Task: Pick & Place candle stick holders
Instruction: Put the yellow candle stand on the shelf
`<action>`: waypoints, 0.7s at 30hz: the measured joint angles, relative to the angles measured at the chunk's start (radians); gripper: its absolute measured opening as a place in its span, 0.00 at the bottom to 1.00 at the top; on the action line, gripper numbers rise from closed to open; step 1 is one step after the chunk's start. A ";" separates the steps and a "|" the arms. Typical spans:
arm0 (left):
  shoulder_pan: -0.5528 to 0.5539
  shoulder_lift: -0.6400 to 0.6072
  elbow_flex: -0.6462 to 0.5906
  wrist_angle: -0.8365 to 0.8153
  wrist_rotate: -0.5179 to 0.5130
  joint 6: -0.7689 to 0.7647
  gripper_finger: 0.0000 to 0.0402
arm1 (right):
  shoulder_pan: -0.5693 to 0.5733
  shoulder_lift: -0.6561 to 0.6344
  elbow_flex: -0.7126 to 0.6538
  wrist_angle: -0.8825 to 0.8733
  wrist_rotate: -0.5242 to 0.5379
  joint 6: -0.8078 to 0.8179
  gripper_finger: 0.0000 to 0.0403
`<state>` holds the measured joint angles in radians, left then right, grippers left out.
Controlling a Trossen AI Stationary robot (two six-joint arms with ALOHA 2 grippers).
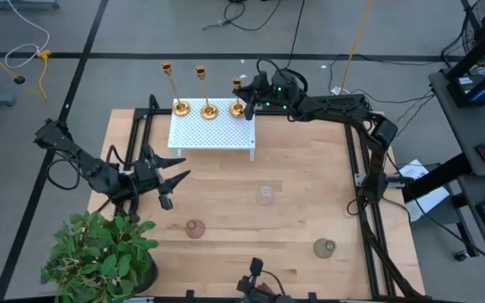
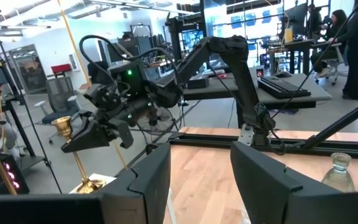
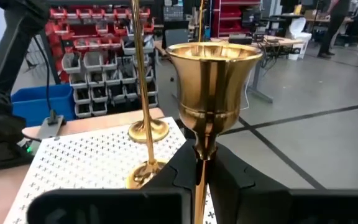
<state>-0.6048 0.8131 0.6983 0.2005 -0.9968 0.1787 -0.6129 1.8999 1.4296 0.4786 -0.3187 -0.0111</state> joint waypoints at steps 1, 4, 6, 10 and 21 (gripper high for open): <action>0.000 0.000 0.000 0.000 0.000 0.000 0.44 | 0.003 0.001 0.000 -0.008 0.001 -0.001 0.04; 0.000 0.000 0.000 0.000 0.000 -0.015 0.44 | 0.009 0.002 0.000 -0.015 0.000 -0.010 0.05; 0.000 0.000 0.000 0.000 0.000 -0.034 0.44 | 0.010 0.001 0.000 -0.013 -0.001 -0.009 0.06; 0.000 0.000 0.000 0.000 0.000 -0.048 0.44 | 0.011 0.001 0.000 -0.036 0.006 -0.020 0.11; 0.000 0.000 0.000 -0.164 0.001 -0.014 0.44 | 0.011 0.001 0.000 -0.053 0.003 -0.031 0.28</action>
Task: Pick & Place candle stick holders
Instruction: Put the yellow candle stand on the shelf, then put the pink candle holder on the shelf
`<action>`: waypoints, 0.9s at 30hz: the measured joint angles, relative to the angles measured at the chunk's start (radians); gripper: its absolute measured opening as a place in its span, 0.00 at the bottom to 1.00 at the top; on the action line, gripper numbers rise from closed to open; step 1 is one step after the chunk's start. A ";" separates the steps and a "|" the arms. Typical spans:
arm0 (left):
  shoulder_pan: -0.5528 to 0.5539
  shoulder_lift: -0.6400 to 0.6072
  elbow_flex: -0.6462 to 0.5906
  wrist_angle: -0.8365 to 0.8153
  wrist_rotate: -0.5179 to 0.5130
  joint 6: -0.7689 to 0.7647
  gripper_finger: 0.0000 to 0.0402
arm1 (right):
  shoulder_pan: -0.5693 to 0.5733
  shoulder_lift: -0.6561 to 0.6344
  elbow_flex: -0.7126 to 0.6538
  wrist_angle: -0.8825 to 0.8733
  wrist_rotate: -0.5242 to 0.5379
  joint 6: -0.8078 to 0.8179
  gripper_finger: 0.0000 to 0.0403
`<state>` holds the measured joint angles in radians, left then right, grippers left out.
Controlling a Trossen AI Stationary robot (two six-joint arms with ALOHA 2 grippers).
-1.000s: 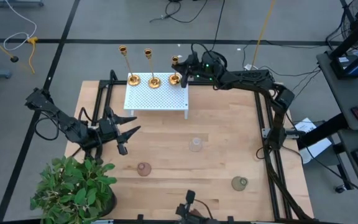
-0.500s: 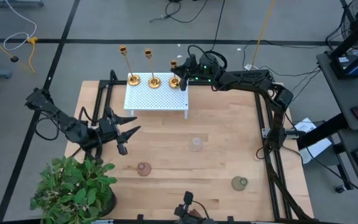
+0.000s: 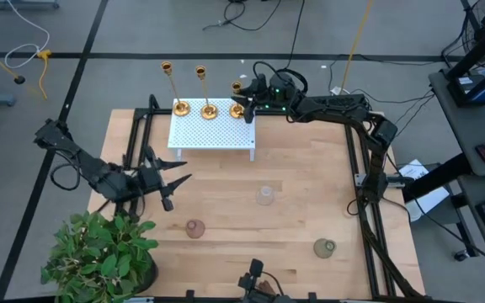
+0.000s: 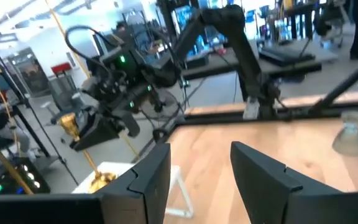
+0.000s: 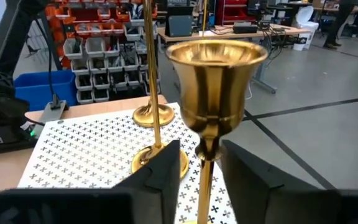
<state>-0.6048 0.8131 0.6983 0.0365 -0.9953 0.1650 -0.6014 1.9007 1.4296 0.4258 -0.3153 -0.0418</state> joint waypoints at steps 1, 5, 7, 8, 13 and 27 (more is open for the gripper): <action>0.000 0.000 0.000 -0.028 0.002 -0.023 0.44 | 0.000 0.000 0.000 -0.006 0.000 0.000 0.30; 0.000 0.000 0.000 -0.161 0.091 -0.160 0.44 | 0.000 0.000 0.000 -0.031 -0.001 0.002 0.40; 0.000 0.004 0.000 -0.212 0.172 -0.252 0.44 | 0.000 0.000 0.000 -0.041 -0.001 0.001 0.44; 0.000 0.010 0.000 -0.234 0.211 -0.293 0.44 | 0.000 0.000 0.000 -0.042 -0.001 0.001 0.46; -0.006 0.076 0.000 -0.336 0.393 -0.400 0.44 | 0.000 0.000 0.000 -0.049 -0.001 -0.021 0.54; -0.005 0.174 0.003 -0.415 0.451 -0.432 0.59 | 0.004 -0.027 -0.002 -0.166 0.000 -0.040 0.67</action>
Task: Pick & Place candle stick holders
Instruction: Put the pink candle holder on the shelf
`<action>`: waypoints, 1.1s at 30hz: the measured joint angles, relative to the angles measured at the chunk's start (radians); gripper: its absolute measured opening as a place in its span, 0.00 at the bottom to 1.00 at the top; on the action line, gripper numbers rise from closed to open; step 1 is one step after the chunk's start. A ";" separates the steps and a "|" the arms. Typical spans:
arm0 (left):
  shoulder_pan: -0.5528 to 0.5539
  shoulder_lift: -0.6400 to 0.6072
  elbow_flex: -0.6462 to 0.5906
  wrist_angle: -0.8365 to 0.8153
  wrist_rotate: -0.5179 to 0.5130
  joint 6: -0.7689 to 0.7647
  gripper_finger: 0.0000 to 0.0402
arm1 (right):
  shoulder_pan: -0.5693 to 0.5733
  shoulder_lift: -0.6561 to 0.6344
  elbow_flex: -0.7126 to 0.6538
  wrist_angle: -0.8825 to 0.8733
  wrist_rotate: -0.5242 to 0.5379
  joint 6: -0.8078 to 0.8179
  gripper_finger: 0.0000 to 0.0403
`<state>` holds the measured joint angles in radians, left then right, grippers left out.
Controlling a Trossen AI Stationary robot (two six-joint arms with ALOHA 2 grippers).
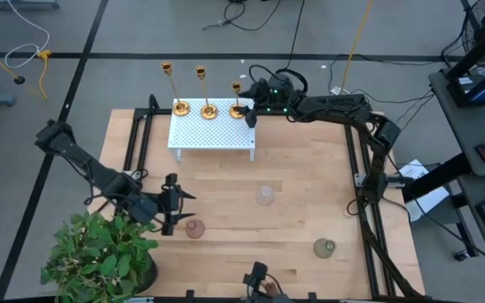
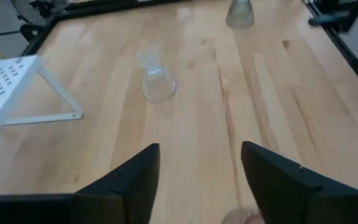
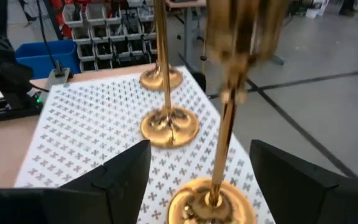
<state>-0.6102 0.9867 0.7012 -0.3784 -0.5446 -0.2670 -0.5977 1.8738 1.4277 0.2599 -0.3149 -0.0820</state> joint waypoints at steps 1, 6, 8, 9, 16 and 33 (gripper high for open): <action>0.000 -0.012 0.011 -0.049 0.012 0.003 0.62 | 0.000 -0.010 0.000 -0.013 0.000 -0.010 0.67; 0.000 -0.087 0.041 -0.219 0.030 -0.044 0.73 | 0.000 -0.060 0.000 -0.100 0.001 -0.017 0.67; 0.000 -0.098 0.021 -0.219 0.056 -0.071 0.76 | 0.000 -0.084 0.000 -0.137 0.002 -0.017 0.67; -0.001 -0.098 0.007 -0.217 0.075 -0.085 0.77 | 0.000 -0.090 0.000 -0.151 0.004 -0.020 0.67; -0.025 -0.077 -0.193 0.025 0.131 -0.131 0.75 | 0.002 -0.142 -0.053 -0.178 0.081 -0.052 0.67; -0.085 -0.077 -0.444 0.481 0.196 -0.188 0.68 | 0.011 -0.366 -0.330 -0.072 0.080 0.019 0.67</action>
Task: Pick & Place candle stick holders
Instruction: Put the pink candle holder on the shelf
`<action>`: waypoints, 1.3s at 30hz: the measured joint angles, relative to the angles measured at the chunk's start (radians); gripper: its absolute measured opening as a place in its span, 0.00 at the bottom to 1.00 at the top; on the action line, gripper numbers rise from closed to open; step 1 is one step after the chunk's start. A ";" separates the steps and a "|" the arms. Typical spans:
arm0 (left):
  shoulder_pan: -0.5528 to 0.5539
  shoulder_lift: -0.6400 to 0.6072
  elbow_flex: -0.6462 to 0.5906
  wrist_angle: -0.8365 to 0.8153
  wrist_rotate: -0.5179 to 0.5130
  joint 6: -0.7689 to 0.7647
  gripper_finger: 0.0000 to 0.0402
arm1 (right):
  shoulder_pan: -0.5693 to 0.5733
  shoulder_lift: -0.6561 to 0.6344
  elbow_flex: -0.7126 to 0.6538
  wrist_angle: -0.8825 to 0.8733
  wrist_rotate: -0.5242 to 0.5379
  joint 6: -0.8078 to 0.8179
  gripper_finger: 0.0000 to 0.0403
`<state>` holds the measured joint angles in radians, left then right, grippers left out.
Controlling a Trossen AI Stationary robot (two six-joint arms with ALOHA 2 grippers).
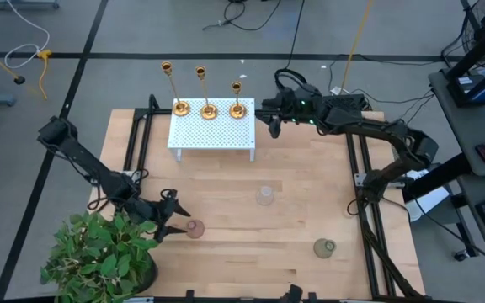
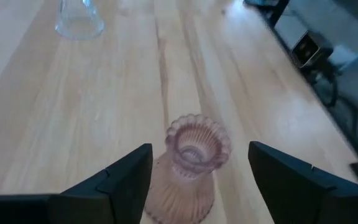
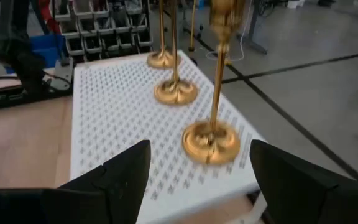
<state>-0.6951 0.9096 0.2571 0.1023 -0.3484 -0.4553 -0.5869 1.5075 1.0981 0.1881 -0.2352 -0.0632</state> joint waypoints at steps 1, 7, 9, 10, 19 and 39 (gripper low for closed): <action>-0.001 0.000 -0.015 0.026 0.000 0.000 0.69 | 0.000 -0.013 -0.023 0.016 -0.001 0.004 0.67; -0.001 0.004 -0.121 0.204 -0.015 -0.003 0.70 | 0.023 -0.084 -0.150 0.171 -0.001 0.048 0.67; -0.001 0.021 -0.153 0.265 -0.016 0.000 0.70 | 0.036 -0.096 -0.186 0.205 -0.002 0.064 0.67; -0.001 0.031 -0.163 0.296 -0.017 0.008 0.70 | 0.044 -0.102 -0.203 0.216 -0.002 0.071 0.67; 0.000 0.230 -0.169 0.471 -0.019 0.028 0.70 | 0.146 -0.128 -0.283 0.267 -0.002 0.077 0.67; 0.001 0.553 -0.143 0.817 -0.094 0.135 0.57 | 0.223 -0.129 -0.284 0.317 -0.001 0.077 0.67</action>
<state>-0.6945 1.4631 0.1140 0.9197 -0.4427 -0.3200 -0.3641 1.3788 0.8143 0.5049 -0.2366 0.0139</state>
